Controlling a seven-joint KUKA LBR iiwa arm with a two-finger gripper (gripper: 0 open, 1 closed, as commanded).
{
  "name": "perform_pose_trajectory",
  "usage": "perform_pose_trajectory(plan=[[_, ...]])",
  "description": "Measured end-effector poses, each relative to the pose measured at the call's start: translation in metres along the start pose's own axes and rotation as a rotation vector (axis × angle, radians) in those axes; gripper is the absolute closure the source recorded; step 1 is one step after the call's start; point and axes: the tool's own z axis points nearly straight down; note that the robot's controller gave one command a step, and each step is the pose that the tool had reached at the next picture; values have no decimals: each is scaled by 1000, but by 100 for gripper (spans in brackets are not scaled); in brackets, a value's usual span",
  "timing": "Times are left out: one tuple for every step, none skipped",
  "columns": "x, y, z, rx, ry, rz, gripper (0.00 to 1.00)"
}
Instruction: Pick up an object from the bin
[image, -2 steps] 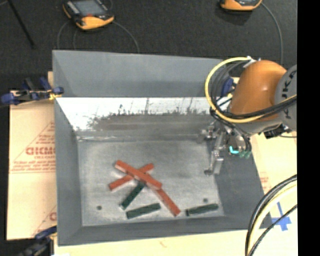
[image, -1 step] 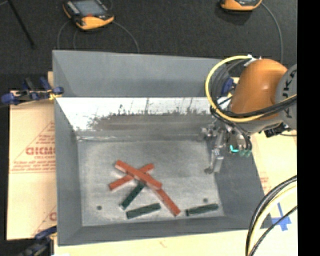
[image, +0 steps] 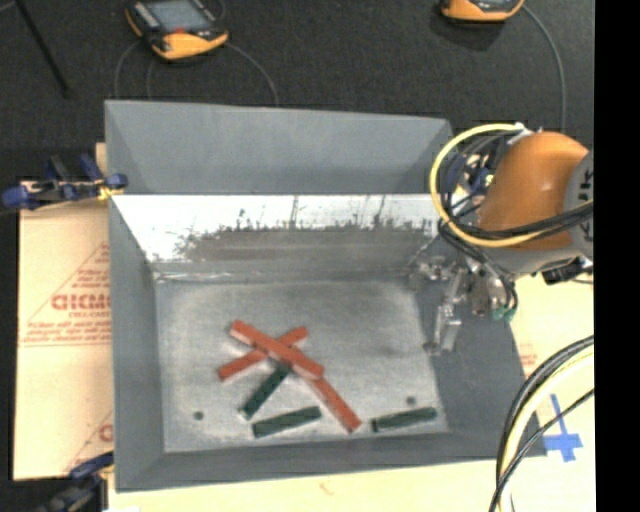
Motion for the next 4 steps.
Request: perform_pose_trajectory(plan=[[29, -26, 11, 2, 5, -7, 0], [-12, -33, -1, 2, 5, -30, 0], [-51, -29, -2, 2, -2, -42, 0], [-24, -33, 14, 0, 2, 85, 0]])
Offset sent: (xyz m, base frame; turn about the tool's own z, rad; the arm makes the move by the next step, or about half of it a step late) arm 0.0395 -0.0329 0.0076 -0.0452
